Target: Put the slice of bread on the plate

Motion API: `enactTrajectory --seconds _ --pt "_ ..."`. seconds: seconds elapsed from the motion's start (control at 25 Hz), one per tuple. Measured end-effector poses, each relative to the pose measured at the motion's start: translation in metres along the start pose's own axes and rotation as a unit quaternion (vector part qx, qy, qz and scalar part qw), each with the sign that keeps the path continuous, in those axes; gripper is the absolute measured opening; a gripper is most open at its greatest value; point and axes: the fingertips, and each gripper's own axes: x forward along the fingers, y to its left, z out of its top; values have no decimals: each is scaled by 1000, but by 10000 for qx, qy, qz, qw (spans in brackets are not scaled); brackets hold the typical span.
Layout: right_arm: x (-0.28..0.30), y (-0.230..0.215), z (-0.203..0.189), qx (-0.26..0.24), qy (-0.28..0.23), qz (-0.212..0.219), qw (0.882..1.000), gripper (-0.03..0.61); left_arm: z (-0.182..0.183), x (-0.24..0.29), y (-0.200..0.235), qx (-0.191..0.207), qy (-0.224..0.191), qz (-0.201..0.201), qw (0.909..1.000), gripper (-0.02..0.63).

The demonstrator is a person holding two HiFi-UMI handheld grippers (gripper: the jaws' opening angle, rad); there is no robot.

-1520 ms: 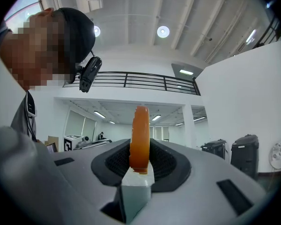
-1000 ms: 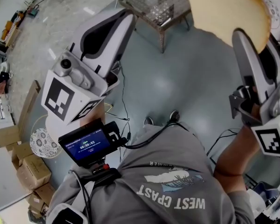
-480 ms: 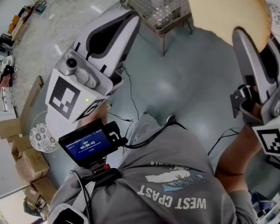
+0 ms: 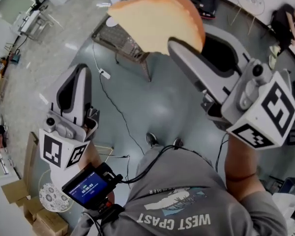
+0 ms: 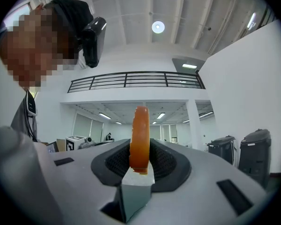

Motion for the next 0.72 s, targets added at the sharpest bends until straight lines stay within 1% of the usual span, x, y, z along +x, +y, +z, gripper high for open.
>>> enactTrajectory --seconds 0.04,0.08,0.12,0.16,0.2,0.28,0.36,0.44,0.48,0.52,0.6,0.64,0.72 --pt "-18 10 1 99 30 -49 9999 97 7 -5 -17 -35 24 -50 10000 8" --pt "-31 10 7 183 66 -89 9998 97 14 0 -27 -44 24 -89 9999 8" --pt "-36 -2 16 224 91 -111 9996 97 21 15 -29 -25 -4 -106 9999 8" --pt "-35 -22 28 205 99 -126 9997 97 25 37 -23 3 -45 -114 9999 8" --pt "-29 -49 39 116 95 -144 9998 97 25 65 -12 18 -87 -130 9999 8" --pt "-2 -99 53 -148 57 -227 9996 97 9 114 23 -6 -166 -212 9996 8" --pt "45 -127 47 -261 10 -309 9992 97 -14 135 72 -74 -208 -294 9993 8" --pt "95 -132 25 -227 -15 -295 9993 97 -41 126 118 -134 -164 -308 9993 8" --pt "113 -128 12 -195 -17 -283 9994 97 -54 115 131 -141 -108 -315 9993 8" --pt "124 -121 2 -177 -21 -283 9994 97 -65 103 137 -145 -50 -347 9993 8" --pt "132 -106 -8 -192 -42 -303 9993 97 -75 85 138 -160 15 -439 9989 8" --pt "133 -102 -11 -210 -52 -308 9993 97 -77 82 137 -168 13 -465 9988 8" --pt "136 -110 -16 -223 -49 -299 9993 97 -84 90 139 -191 -30 -476 9987 8"
